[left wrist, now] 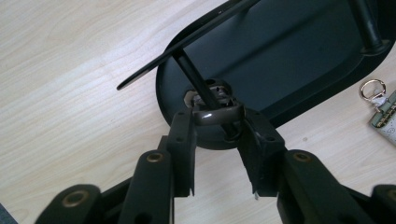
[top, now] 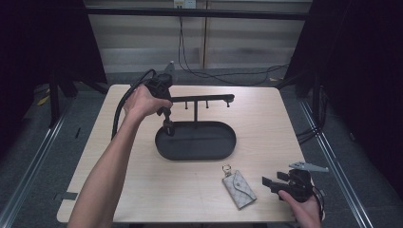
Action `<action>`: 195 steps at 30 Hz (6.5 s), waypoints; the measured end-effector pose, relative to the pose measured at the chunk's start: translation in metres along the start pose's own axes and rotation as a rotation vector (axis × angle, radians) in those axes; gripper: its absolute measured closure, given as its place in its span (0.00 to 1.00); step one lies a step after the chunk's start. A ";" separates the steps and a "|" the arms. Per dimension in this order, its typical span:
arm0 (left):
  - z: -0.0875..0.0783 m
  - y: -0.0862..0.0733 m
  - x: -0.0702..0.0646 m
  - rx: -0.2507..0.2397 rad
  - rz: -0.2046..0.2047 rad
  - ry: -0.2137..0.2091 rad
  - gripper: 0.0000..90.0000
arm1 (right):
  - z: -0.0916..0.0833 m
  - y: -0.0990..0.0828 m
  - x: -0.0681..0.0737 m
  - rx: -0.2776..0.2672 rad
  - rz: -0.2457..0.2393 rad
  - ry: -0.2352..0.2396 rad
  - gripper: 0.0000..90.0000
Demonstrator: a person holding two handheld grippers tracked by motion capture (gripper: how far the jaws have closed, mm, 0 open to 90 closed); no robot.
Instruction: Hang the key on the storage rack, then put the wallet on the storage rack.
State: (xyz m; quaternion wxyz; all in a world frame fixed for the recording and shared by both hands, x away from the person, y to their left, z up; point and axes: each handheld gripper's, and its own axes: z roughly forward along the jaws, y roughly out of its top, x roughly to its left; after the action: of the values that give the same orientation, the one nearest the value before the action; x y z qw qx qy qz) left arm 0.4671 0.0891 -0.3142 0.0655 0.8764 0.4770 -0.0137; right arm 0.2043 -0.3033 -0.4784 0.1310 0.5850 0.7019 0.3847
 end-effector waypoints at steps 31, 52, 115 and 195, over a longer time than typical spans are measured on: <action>0.006 -0.043 0.012 -0.045 0.019 -0.133 0.29 | 0.003 0.001 0.000 0.008 -0.003 -0.010 0.29; 0.007 -0.085 0.023 -0.185 0.108 -0.249 0.20 | 0.002 0.001 0.000 0.009 -0.001 -0.012 0.29; 0.106 -0.262 0.029 -0.552 0.035 -0.273 0.27 | -0.002 0.003 -0.004 0.003 0.051 -0.021 0.32; 0.124 -0.294 0.032 -0.603 0.046 -0.306 0.26 | 0.074 0.059 0.079 0.735 -0.159 0.055 0.61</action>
State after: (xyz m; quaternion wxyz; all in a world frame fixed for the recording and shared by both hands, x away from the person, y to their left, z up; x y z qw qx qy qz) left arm 0.2433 0.2579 -0.4697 0.3929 0.8159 0.4241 -0.0021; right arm 0.2718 -0.2006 -0.4658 -0.0771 0.5262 0.8395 0.1111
